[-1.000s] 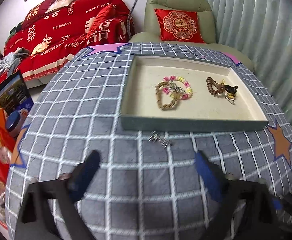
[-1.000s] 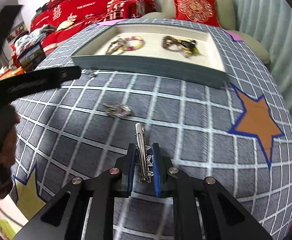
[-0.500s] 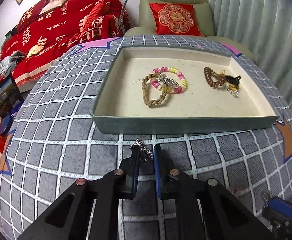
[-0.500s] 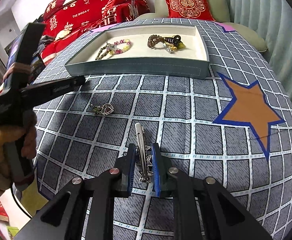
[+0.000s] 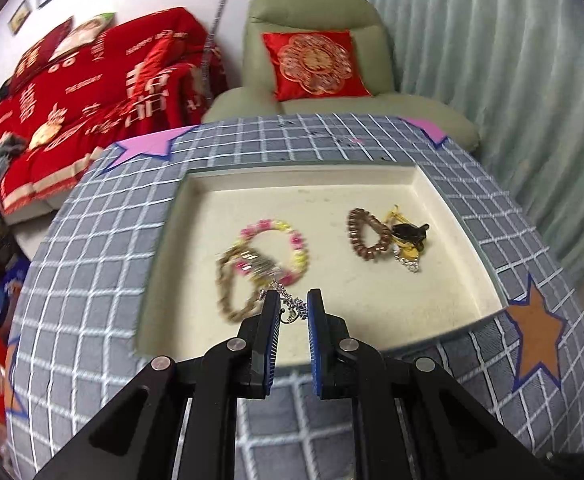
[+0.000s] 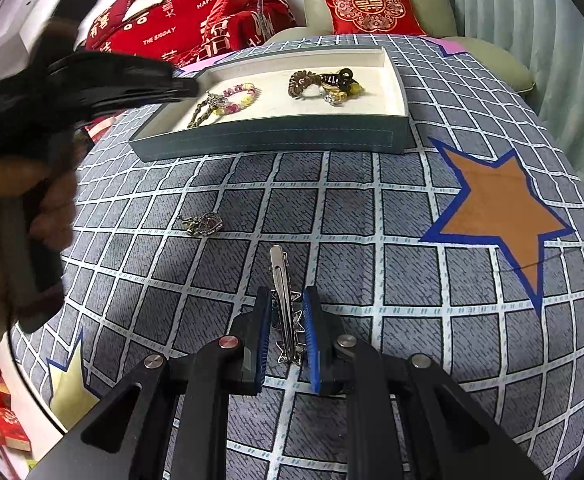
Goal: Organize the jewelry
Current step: 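Open the left tool over the tray to drop the silver charm, then grasp the pink heart pendant with the left tool while the right tool holds the hairpin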
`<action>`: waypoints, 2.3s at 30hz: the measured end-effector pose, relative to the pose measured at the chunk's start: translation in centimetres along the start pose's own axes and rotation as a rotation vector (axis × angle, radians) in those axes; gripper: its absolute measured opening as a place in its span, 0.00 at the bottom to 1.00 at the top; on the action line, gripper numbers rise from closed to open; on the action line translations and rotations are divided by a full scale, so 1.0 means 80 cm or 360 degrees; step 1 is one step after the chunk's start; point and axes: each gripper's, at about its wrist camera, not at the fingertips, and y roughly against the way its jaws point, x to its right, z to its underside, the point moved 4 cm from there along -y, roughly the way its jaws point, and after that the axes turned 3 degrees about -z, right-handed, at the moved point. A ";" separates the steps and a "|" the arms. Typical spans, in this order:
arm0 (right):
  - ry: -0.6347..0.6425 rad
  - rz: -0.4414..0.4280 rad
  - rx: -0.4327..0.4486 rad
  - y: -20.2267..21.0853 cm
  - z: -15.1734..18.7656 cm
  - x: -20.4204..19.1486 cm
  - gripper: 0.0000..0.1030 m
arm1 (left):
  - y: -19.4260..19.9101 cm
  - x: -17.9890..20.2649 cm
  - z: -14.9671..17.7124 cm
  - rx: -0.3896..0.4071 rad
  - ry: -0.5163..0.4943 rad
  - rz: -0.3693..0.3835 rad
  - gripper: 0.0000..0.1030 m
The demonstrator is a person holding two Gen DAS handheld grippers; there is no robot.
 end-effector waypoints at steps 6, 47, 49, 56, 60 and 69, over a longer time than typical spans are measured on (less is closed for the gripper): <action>-0.0035 -0.0007 0.0003 0.003 0.000 0.009 0.17 | -0.017 0.015 -0.003 -0.0045 -0.0038 -0.0038 0.22; -0.0078 0.0066 0.0016 0.019 0.011 0.035 0.17 | 0.050 0.048 0.129 -0.0102 -0.0464 0.0130 0.84; -0.0077 0.0071 0.0016 0.019 0.010 0.034 0.17 | 0.051 0.049 0.131 -0.0108 -0.0468 0.0154 0.82; -0.0070 0.0070 0.0007 0.018 0.009 0.034 0.17 | 0.053 0.053 0.133 -0.0147 -0.0449 0.0236 0.68; -0.0056 0.0084 -0.0004 0.017 0.007 0.032 0.17 | 0.057 0.057 0.135 -0.0162 -0.0434 0.0285 0.49; -0.0060 0.0107 -0.0008 0.016 0.007 0.032 0.13 | 0.068 0.045 0.140 -0.0172 -0.0262 0.0296 0.09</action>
